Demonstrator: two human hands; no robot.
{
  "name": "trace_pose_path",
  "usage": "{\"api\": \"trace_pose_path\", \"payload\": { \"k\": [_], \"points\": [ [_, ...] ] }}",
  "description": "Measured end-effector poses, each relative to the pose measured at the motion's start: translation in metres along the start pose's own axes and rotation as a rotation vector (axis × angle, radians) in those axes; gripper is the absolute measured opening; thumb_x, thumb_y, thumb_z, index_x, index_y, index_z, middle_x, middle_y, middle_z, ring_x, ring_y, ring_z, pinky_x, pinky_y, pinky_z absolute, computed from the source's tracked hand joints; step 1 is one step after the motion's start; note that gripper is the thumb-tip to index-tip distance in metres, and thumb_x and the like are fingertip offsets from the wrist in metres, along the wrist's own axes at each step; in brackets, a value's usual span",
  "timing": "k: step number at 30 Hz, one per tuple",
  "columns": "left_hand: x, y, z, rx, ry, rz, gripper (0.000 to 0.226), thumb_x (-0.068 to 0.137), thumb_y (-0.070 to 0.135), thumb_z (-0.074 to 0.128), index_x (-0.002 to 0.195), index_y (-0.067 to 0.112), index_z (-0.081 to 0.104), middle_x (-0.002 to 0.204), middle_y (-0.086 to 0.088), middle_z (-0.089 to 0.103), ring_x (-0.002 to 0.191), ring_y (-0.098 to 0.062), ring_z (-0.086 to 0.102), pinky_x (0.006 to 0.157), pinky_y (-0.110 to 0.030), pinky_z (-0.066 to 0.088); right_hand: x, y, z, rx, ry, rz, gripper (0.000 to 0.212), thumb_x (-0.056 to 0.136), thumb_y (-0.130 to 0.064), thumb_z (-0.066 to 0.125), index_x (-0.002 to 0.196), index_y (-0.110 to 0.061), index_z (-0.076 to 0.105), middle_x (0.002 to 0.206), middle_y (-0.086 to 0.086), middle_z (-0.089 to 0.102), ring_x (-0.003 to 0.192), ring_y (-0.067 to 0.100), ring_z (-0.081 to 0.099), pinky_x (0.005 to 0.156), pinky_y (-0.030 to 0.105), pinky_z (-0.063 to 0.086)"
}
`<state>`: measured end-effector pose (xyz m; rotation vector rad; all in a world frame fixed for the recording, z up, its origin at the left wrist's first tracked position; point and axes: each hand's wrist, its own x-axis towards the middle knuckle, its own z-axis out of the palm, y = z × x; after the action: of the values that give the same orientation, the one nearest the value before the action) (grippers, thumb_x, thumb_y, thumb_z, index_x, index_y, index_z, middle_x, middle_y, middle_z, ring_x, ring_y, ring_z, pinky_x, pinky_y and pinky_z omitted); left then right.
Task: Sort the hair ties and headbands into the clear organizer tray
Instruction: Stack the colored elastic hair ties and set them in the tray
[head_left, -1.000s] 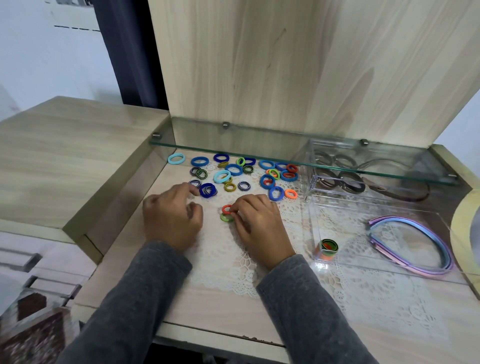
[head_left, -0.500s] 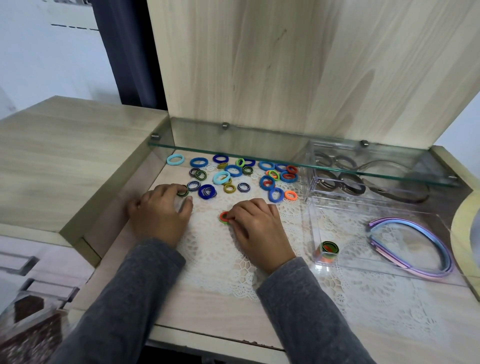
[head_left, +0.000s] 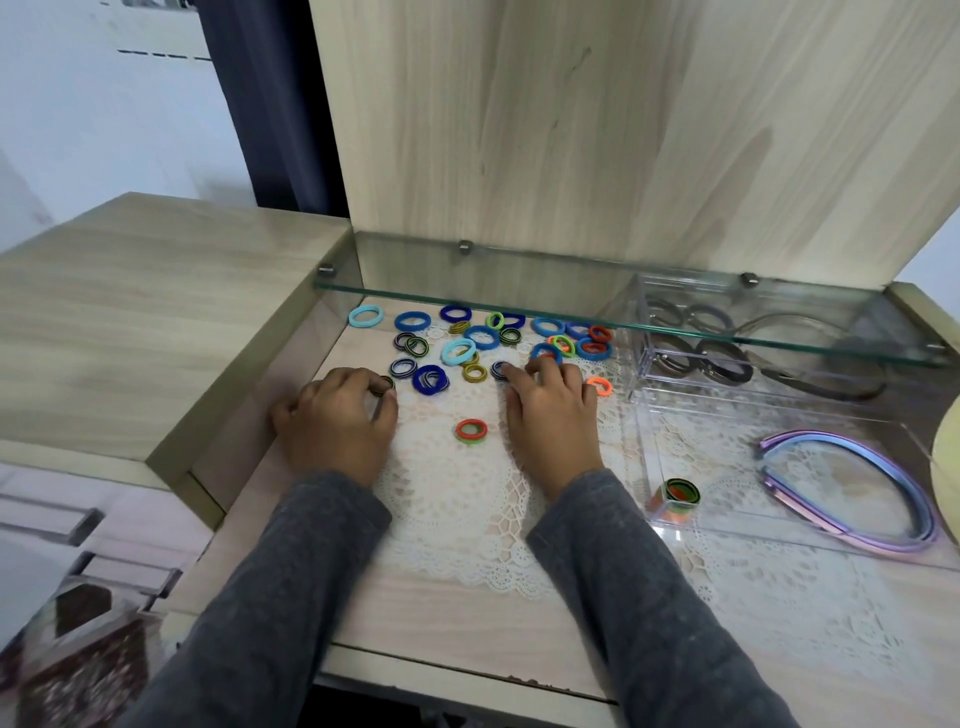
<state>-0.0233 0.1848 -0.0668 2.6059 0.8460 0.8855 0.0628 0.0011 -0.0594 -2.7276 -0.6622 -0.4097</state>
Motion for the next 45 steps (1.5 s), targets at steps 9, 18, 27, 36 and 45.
{"api": "trace_pose_path", "payload": {
  "k": [9, 18, 27, 36, 45],
  "points": [
    [-0.002, -0.003, 0.000, -0.060, 0.038, 0.082, 0.004, 0.086, 0.025, 0.063, 0.087, 0.026, 0.067, 0.093, 0.009, 0.068, 0.089, -0.020, 0.060, 0.078, -0.035, 0.029, -0.005, 0.002, -0.002, 0.042, 0.115, -0.035, 0.020, 0.094, -0.029, 0.053, 0.099, -0.015, 0.067, 0.102, 0.000, 0.065, 0.098, 0.025, 0.051, 0.081, 0.042, 0.037],
    [-0.003, -0.003, -0.001, -0.227, 0.074, 0.363, 0.007, 0.087, 0.024, 0.058, 0.087, 0.021, 0.065, 0.088, 0.008, 0.066, 0.079, -0.018, 0.061, 0.073, -0.039, 0.047, -0.031, -0.003, -0.016, 0.300, 0.148, -0.229, 0.010, 0.092, -0.030, 0.056, 0.093, -0.024, 0.064, 0.100, -0.015, 0.064, 0.103, 0.012, 0.044, 0.086, 0.032, 0.027],
    [-0.016, 0.011, -0.011, -0.151, 0.173, 0.448, 0.011, 0.089, 0.027, 0.061, 0.095, 0.023, 0.068, 0.103, 0.008, 0.070, 0.093, -0.013, 0.064, 0.082, -0.035, 0.035, -0.035, -0.008, -0.018, 0.279, 0.057, -0.281, 0.016, 0.091, -0.031, 0.057, 0.104, -0.023, 0.053, 0.104, -0.010, 0.065, 0.105, 0.015, 0.044, 0.088, 0.039, 0.032],
    [-0.019, 0.014, -0.009, -0.273, 0.046, 0.575, 0.012, 0.088, 0.026, 0.063, 0.095, 0.020, 0.070, 0.106, 0.008, 0.070, 0.102, -0.014, 0.063, 0.085, -0.038, 0.041, -0.036, -0.009, -0.022, 0.339, 0.007, -0.257, 0.027, 0.091, -0.031, 0.055, 0.115, -0.021, 0.050, 0.114, -0.011, 0.062, 0.110, 0.011, 0.042, 0.093, 0.036, 0.030],
    [-0.021, 0.020, -0.013, -0.279, -0.064, 0.685, 0.011, 0.086, 0.029, 0.063, 0.093, 0.024, 0.069, 0.106, 0.013, 0.070, 0.100, -0.010, 0.065, 0.088, -0.035, 0.037, -0.036, -0.006, -0.026, 0.514, -0.004, -0.087, 0.022, 0.091, -0.017, 0.047, 0.112, -0.023, 0.049, 0.111, -0.012, 0.053, 0.108, 0.005, 0.035, 0.092, 0.029, 0.026]
  ]
}}
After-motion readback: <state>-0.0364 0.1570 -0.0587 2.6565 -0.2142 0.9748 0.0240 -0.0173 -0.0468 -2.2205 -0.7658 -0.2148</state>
